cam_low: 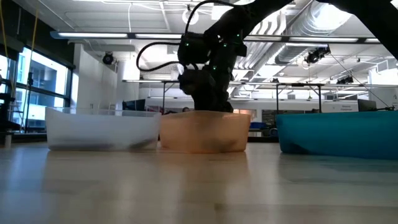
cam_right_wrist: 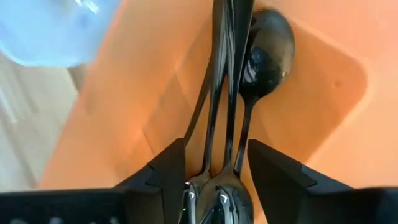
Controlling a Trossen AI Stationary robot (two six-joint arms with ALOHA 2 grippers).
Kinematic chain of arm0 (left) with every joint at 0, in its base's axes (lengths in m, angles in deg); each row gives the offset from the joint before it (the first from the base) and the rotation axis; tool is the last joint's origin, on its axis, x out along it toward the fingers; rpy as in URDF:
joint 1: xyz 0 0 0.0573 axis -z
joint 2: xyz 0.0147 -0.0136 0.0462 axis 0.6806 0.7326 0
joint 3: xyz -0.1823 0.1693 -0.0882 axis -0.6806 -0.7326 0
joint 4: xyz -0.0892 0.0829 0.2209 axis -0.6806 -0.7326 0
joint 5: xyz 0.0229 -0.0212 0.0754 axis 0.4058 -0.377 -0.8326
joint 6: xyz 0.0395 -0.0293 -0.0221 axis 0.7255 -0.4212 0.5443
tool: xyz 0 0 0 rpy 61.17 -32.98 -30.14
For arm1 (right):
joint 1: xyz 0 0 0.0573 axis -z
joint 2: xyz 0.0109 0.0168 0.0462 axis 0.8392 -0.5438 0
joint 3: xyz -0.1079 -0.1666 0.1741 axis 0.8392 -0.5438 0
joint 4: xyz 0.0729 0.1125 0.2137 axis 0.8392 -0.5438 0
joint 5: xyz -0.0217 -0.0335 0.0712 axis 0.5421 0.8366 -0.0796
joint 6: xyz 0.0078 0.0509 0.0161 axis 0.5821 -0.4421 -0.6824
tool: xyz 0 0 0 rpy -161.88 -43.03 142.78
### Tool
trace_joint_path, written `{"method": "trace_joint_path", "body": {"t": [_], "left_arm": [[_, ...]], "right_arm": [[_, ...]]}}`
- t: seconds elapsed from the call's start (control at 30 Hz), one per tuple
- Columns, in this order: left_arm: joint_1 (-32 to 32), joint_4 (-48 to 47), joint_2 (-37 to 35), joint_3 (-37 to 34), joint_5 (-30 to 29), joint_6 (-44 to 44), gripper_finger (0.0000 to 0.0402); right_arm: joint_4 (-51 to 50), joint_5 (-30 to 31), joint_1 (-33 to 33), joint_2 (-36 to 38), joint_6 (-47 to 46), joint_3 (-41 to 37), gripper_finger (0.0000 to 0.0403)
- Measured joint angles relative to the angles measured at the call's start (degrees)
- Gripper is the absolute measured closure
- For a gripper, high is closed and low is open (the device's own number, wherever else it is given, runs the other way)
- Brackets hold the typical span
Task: Sort silverware by color (type)
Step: Return to Home Position
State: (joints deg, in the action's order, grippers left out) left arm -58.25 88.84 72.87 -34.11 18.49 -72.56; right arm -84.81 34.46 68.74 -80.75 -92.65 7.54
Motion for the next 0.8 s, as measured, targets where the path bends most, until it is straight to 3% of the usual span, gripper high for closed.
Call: {"method": "trace_joint_path", "body": {"t": [0.27, 0.47, 0.63, 0.8], "left_arm": [[0.0, 0.0, 0.0, 0.0, 0.0, 0.0, 0.0401], [0.0, -0.1, 0.0, 0.0, 0.0, 0.0, 0.0401], [0.0, -0.3, 0.0, 0.0, 0.0, 0.0, 0.0402], [0.0, -1.1, 0.0, 0.0, 0.0, 0.0, 0.0401]], "right_arm": [[-0.4, -2.7, 0.8, 4.5, 2.6, 0.0, 0.0238], [-3.5, -3.0, 0.3, 12.3, 8.7, -1.6, 0.0238], [3.4, -2.8, 0.2, 24.8, 7.6, -16.2, 0.0238], [15.7, -2.7, 0.3, 40.3, -1.8, -35.5, 0.0238]]}}
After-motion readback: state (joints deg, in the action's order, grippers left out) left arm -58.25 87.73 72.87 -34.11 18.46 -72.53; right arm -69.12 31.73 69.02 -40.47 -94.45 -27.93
